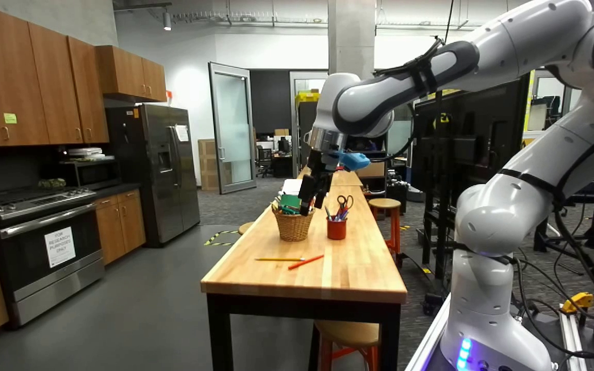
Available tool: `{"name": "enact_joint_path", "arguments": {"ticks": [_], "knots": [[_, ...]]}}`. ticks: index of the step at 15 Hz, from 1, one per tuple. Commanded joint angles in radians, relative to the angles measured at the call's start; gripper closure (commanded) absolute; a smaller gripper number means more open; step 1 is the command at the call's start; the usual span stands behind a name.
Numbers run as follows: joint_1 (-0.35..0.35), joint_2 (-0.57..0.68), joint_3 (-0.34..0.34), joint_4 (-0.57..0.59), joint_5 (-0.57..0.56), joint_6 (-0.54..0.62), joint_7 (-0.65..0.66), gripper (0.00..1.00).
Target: Place the pencil and pen side by side to each other
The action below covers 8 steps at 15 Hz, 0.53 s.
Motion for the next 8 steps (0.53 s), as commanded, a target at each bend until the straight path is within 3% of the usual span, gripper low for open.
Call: {"name": "enact_joint_path", "arguments": {"ticks": [1, 8], "knots": [[0.024, 0.142, 0.001, 0.085, -0.057, 0.044, -0.05, 0.0], [0.002, 0.37, -0.029, 0.238, -0.194, 0.069, -0.173, 0.0]]}}
